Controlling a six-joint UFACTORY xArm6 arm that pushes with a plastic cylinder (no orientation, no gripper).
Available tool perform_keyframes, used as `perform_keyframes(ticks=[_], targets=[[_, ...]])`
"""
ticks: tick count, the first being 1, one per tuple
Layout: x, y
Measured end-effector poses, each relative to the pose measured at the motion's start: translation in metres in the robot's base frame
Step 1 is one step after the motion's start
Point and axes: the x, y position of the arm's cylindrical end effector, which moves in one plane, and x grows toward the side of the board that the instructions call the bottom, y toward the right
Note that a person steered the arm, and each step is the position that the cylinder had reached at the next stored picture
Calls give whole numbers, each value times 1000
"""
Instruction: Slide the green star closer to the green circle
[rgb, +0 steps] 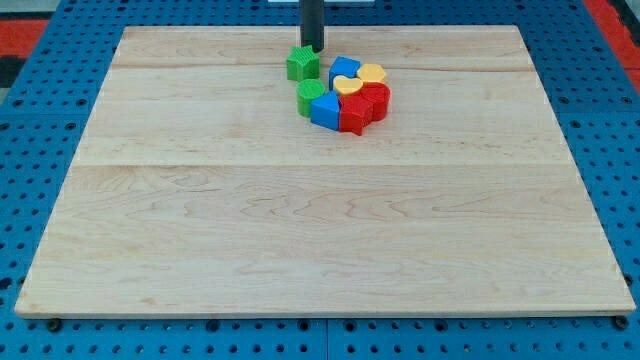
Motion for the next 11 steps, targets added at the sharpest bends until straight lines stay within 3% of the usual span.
perform_keyframes(ticks=[3,5,11], targets=[[15,-2],[-6,-37],[19,-31]])
